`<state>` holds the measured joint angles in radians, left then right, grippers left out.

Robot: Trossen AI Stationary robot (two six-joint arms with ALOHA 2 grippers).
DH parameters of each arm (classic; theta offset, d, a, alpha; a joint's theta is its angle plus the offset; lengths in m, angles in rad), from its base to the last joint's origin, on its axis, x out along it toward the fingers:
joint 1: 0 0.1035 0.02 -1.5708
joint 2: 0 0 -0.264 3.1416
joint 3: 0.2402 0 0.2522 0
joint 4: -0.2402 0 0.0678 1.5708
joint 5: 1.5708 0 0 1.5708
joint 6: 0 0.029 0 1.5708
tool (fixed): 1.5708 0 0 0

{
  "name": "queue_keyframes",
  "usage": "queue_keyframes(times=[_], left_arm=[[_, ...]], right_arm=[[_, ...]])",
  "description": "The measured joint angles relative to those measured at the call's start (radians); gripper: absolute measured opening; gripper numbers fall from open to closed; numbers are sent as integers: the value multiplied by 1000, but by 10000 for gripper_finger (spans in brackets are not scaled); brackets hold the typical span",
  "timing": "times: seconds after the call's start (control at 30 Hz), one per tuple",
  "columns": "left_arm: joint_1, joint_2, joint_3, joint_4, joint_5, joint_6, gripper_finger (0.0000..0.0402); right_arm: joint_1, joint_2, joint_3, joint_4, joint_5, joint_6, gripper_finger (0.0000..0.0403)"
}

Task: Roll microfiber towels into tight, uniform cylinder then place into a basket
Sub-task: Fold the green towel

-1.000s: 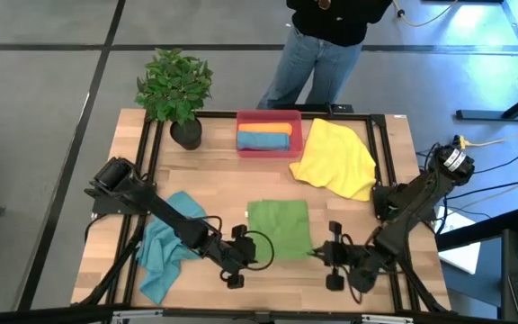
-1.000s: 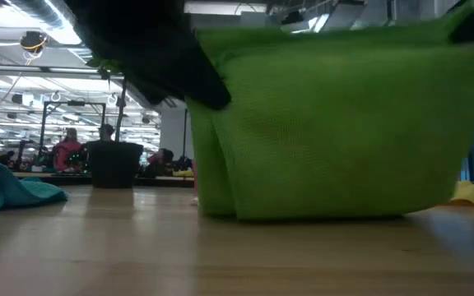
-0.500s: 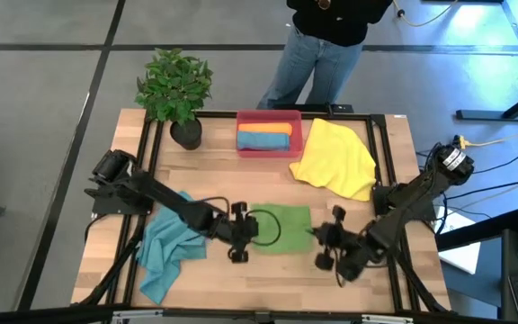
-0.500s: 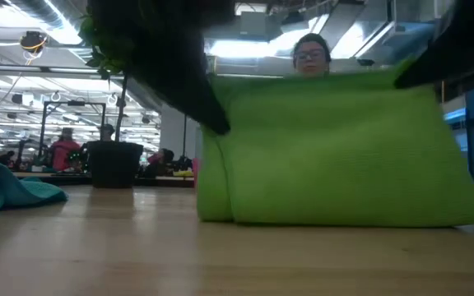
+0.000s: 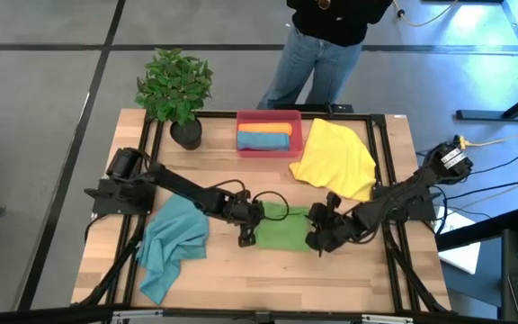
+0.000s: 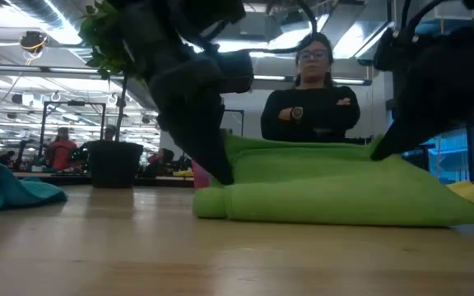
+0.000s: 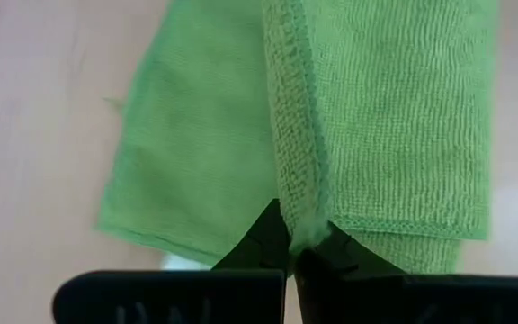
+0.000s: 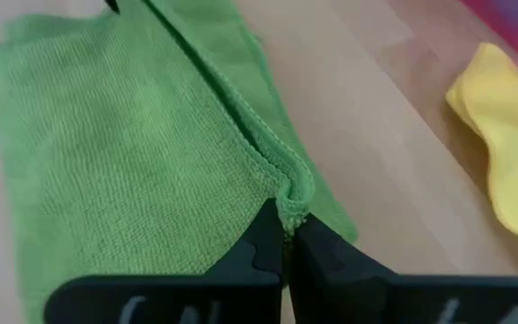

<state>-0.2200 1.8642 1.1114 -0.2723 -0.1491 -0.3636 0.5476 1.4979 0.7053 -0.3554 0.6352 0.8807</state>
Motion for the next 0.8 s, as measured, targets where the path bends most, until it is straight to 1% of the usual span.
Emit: queue_keyframes(times=[0.27, 0.37, 0.47, 0.63, 0.7, 0.8], left_arm=[[71, 1, 0, 3, -8, 66, 0], [87, 1, -1, 2, -10, 98, 10], [94, 3, -3, -10, -12, 128, 36], [93, 3, -3, -9, -34, 156, 93], [93, 3, -3, -17, -79, 157, 114], [93, -24, -3, -50, -127, 157, 138]], right_arm=[[-53, 0, -21, -1, -1, -2, 4], [-75, 0, -21, -7, -1, -4, 8], [-97, 1, -24, -21, -5, -27, 9], [-127, 1, -23, -17, -4, -68, 14], [-136, 1, -23, -15, -3, -88, 24], [-149, 1, -23, -6, -2, -119, 51]])
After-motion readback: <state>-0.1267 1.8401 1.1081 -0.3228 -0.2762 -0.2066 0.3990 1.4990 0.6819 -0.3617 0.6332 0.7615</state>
